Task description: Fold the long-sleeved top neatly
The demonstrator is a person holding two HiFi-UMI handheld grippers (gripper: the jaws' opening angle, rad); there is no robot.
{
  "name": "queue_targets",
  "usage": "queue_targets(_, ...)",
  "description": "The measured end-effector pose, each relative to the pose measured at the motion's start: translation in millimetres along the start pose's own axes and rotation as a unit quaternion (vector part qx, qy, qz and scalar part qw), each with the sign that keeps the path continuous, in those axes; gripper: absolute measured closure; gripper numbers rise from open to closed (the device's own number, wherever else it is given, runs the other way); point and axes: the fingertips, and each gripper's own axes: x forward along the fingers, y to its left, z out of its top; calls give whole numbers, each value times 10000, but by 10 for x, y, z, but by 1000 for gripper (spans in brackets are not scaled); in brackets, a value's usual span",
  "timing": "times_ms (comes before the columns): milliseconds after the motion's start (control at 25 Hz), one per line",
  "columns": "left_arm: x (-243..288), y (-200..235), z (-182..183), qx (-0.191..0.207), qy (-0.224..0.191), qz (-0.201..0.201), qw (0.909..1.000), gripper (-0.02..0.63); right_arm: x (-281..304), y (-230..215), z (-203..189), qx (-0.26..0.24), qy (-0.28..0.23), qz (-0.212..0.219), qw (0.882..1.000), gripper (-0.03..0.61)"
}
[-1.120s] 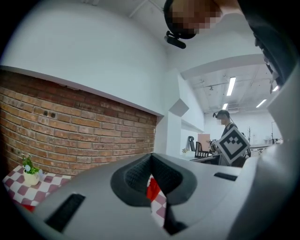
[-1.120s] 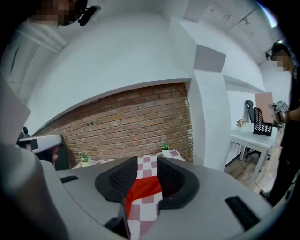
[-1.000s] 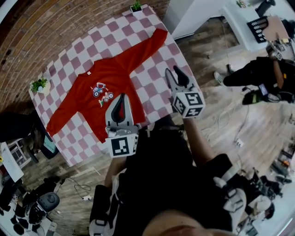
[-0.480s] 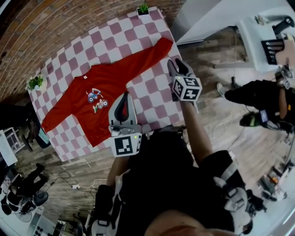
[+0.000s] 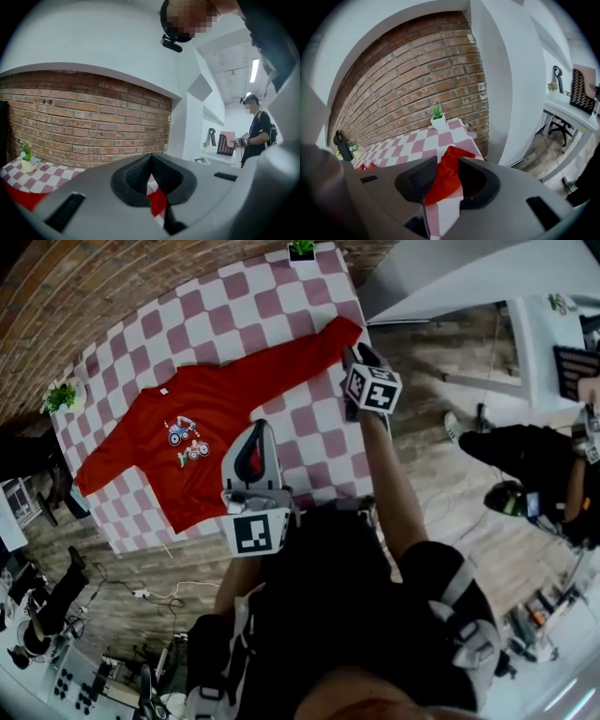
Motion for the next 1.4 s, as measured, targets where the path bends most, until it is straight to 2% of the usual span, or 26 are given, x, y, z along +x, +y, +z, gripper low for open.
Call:
queue_targets(320,297,-42,-56,-13,57,83,9999,615,552,-168,-131,-74,449,-177,9988,451)
queue_targets(640,442,32,-24,-74,22,255,9996,615,831,-306,-254,-175,763,-367,9963,448)
queue_targets(800,459,80,-28,-106,17,302,9995,615,881,-303,-257,-312,777,-394,9957,454)
queue_targets(1040,363,122,4,-149,-20,400,9991,615,885,-275,-248,-633,778,-399,9942,541)
queue_targets(1160,262,140,27,-158,-65,451,9988,615,826,-261,-230,-663,752,-380,9942,548)
queue_targets(1400,2,203,27,-164,-141,579,9981,615,566,-159,-72,-749,373,-198,9963,549)
